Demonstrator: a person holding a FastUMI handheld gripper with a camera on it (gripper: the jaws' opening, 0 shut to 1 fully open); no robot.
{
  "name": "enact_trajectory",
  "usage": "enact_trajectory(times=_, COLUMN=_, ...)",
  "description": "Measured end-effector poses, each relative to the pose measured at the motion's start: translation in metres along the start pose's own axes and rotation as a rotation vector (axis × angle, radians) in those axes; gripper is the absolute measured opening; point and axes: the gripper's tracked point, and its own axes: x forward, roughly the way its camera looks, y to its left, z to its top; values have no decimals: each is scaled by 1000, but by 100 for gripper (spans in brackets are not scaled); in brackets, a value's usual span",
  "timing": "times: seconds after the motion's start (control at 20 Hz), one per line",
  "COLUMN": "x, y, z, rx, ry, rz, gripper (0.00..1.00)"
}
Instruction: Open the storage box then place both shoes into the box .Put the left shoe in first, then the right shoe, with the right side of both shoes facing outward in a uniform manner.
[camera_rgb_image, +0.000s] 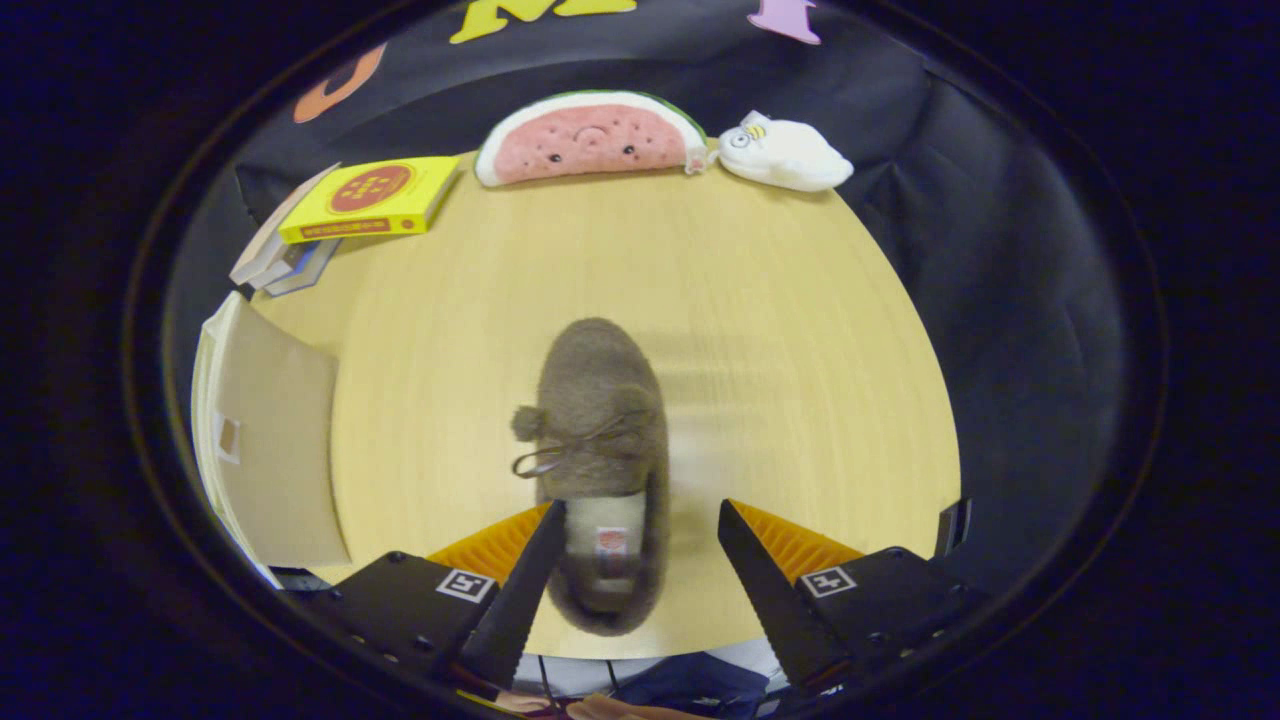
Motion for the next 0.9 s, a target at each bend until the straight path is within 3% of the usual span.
enact_trajectory(times=0.15, x=28, y=-20, z=-4, rx=-2, ry=36, rz=-59, gripper=90)
enact_trajectory(times=0.35, x=41, y=-5, z=-6, rx=7, ry=66, rz=22, gripper=82)
enact_trajectory(times=0.55, x=44, y=12, z=-5, rx=6, ry=71, rz=119, gripper=50)
enact_trajectory(times=0.65, x=44, y=15, z=-4, rx=32, ry=72, rz=132, gripper=29)
enact_trajectory(times=0.85, x=43, y=12, z=-1, rx=20, ry=49, rz=105, gripper=0)
enact_trajectory(times=0.9, x=42, y=12, z=0, rx=42, ry=48, rz=116, gripper=0)
